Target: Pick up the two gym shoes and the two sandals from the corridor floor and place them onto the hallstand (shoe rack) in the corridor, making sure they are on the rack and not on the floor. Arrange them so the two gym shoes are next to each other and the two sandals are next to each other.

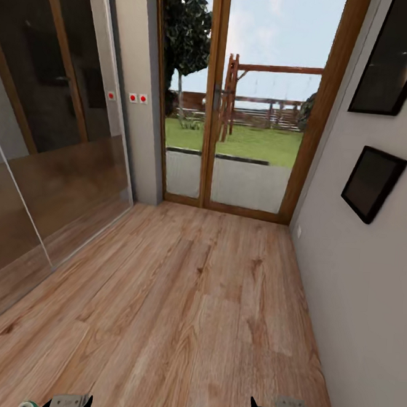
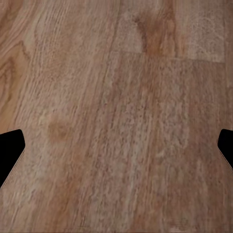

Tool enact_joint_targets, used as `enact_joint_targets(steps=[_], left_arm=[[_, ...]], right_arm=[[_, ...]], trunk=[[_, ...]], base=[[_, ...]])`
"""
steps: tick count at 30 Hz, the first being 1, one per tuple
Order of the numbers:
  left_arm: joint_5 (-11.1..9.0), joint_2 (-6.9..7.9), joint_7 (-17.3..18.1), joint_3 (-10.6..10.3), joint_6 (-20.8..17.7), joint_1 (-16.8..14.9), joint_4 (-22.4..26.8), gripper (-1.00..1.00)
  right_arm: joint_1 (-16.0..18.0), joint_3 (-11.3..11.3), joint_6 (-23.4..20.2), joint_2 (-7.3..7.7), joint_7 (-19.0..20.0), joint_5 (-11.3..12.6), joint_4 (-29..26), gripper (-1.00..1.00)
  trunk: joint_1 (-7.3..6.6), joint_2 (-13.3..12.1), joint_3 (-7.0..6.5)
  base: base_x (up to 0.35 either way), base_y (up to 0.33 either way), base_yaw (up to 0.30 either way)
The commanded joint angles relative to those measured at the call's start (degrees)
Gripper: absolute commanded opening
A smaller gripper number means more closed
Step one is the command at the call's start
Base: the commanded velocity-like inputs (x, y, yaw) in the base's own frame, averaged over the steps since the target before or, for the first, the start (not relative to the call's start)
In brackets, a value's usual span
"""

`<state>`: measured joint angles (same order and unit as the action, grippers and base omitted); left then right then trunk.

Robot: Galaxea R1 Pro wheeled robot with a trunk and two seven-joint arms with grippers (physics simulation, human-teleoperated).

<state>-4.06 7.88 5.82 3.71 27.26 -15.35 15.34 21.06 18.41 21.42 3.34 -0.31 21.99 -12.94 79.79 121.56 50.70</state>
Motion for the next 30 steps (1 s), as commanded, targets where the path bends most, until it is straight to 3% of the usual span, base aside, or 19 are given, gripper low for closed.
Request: enact_joint_targets(steps=[1,30], left_arm=[[-0.4,-0.01,0.6,0.3,0.1,0.0,-0.1,1.00],[-0.4,-0.04,0.6,0.3,0.1,0.0,-0.1,1.00]], right_arm=[[0.0,0.5,0.2,0.03,0.0,0.6,0.0,1.00],[0.0,0.5,0.2,0.01,0.0,0.6,0.0,1.00]], trunk=[[0.03,0.0,0.05],[0.03,0.0,0.05]], base=[[0.338,0.000,0.000],[0.339,0.000,0.005]])
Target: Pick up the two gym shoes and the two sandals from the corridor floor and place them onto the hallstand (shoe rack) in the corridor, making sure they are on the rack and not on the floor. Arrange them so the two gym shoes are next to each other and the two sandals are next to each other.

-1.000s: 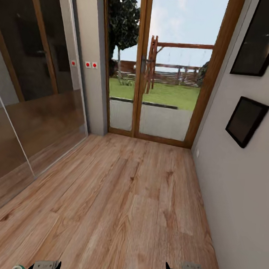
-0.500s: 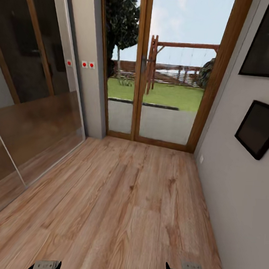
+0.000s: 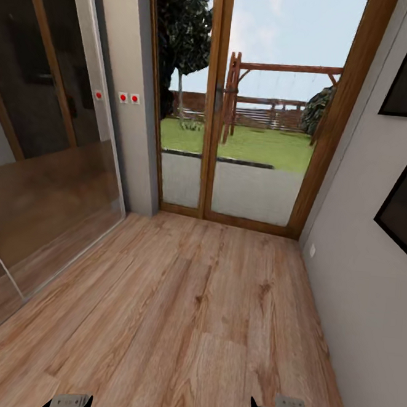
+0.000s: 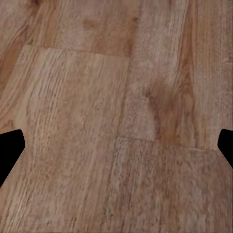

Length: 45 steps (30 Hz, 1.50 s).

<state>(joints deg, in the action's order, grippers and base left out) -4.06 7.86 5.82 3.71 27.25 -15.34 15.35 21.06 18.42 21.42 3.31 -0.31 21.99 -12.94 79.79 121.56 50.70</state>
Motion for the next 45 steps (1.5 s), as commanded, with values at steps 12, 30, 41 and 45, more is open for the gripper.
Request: enact_joint_targets(steps=[12,30,41,45], left_arm=[[-0.4,-0.04,0.6,0.3,0.1,0.0,-0.1,1.00],[-0.4,-0.04,0.6,0.3,0.2,0.0,-0.1,1.00],[-0.4,-0.04,0.6,0.3,0.1,0.0,-0.1,1.00],[-0.4,-0.04,0.6,0.3,0.1,0.0,-0.1,1.00]], right_arm=[[0.0,0.5,0.2,0.03,0.0,0.6,0.0,1.00],[0.0,0.5,0.2,0.03,0.0,0.6,0.0,1.00],[0.0,0.5,0.2,0.03,0.0,0.6,0.0,1.00],[0.0,0.5,0.2,0.03,0.0,0.6,0.0,1.00]], trunk=[[0.03,0.0,0.05],[0.03,0.0,0.05],[0.03,0.0,0.05],[0.03,0.0,0.05]], base=[[0.339,-0.016,0.217],[0.320,-0.121,0.247],[0.295,-0.162,0.049],[0.317,-0.130,0.208]])
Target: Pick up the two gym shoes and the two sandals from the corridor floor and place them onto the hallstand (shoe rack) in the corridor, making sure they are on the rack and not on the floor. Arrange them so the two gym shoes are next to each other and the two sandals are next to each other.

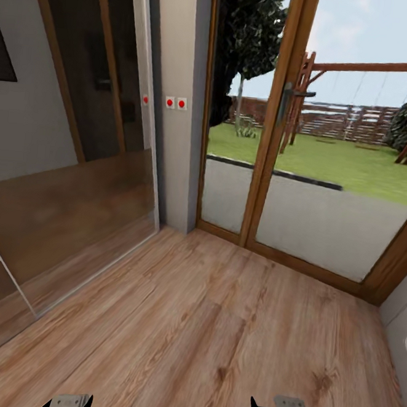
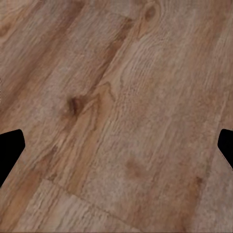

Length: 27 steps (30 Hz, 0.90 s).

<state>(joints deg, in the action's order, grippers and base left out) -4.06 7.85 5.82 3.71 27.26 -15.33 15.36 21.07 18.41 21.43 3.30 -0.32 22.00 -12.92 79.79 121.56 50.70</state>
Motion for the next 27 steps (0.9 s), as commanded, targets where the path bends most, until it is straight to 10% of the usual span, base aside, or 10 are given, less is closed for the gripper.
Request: enact_joint_targets(steps=[1,27], left_arm=[[-0.4,-0.02,0.6,0.3,0.1,0.0,-0.1,1.00],[-0.4,-0.02,0.6,0.3,0.1,0.0,-0.1,1.00]], right_arm=[[0.0,0.5,0.2,0.04,0.0,0.6,0.0,1.00],[0.0,0.5,0.2,0.04,0.0,0.6,0.0,1.00]], trunk=[[0.02,0.0,0.05],[0.02,0.0,0.05]], base=[[0.323,-0.119,0.239],[0.162,-0.029,0.274]])
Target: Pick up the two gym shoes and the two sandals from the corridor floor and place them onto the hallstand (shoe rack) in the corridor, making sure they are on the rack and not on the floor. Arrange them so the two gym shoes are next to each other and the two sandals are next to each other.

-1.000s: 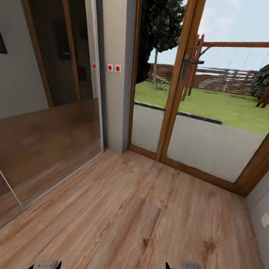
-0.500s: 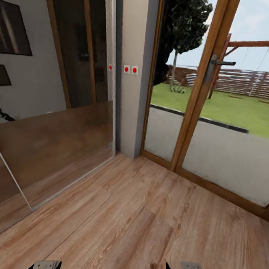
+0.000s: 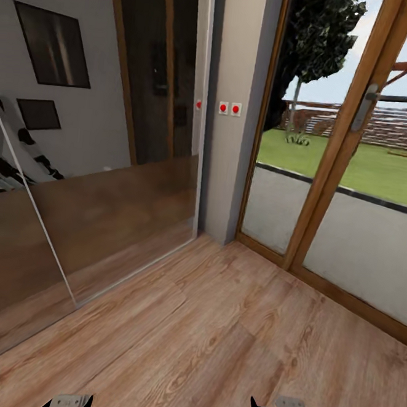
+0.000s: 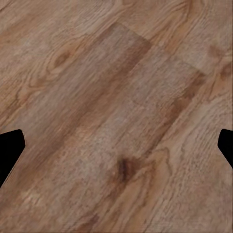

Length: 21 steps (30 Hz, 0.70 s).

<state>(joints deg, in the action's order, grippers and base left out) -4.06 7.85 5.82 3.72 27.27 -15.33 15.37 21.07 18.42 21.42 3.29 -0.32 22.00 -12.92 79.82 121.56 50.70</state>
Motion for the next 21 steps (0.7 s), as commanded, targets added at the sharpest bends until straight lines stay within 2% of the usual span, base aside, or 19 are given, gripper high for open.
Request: enact_joint_targets(steps=[1,21], left_arm=[[-0.4,-0.03,0.6,0.3,0.1,-0.1,-0.1,1.00],[-0.4,-0.03,0.6,0.3,0.1,-0.1,-0.1,1.00]], right_arm=[[0.0,0.5,0.2,0.05,0.0,0.6,0.0,1.00],[0.0,0.5,0.2,0.05,0.0,0.6,0.0,1.00]], trunk=[[-0.01,0.0,0.05],[-0.01,0.0,0.05]], base=[[0.001,0.000,0.279],[0.000,0.000,0.279]])
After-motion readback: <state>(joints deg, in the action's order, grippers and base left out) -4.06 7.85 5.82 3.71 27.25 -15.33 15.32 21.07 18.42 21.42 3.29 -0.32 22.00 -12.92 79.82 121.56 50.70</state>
